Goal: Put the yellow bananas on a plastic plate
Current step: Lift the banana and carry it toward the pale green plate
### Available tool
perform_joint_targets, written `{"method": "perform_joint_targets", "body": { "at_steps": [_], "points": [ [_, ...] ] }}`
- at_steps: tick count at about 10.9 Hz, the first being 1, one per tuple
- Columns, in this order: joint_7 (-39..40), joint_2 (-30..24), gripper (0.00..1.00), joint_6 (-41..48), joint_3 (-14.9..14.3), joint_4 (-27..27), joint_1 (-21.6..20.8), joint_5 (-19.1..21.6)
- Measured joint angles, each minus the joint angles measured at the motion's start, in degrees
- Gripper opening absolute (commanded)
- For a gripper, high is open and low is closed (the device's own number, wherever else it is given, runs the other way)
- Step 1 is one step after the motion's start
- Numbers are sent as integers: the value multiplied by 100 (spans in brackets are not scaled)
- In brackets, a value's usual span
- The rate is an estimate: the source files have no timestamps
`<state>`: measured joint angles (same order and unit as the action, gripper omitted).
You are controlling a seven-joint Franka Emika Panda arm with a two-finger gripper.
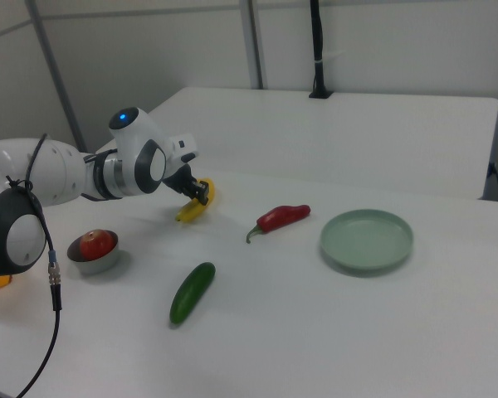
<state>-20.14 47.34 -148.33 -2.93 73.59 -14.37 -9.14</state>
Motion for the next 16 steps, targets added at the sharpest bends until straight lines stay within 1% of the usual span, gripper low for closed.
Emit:
{"method": "perform_joint_targets", "body": {
  "at_steps": [3,7,8,11,13,15,16],
  "points": [
    [0,-142,0,-1,-11,-112,90,0],
    [0,-660,0,-1,-20,-124,354,2],
    [0,-834,0,120,-20,-111,423,3],
    [0,-1070,0,458,-20,-98,516,5],
    [49,-1264,0,682,-16,-97,681,126],
    [366,-1394,0,756,-16,-96,862,434],
    [483,-1439,0,756,-18,-96,964,504]
  ]
}}
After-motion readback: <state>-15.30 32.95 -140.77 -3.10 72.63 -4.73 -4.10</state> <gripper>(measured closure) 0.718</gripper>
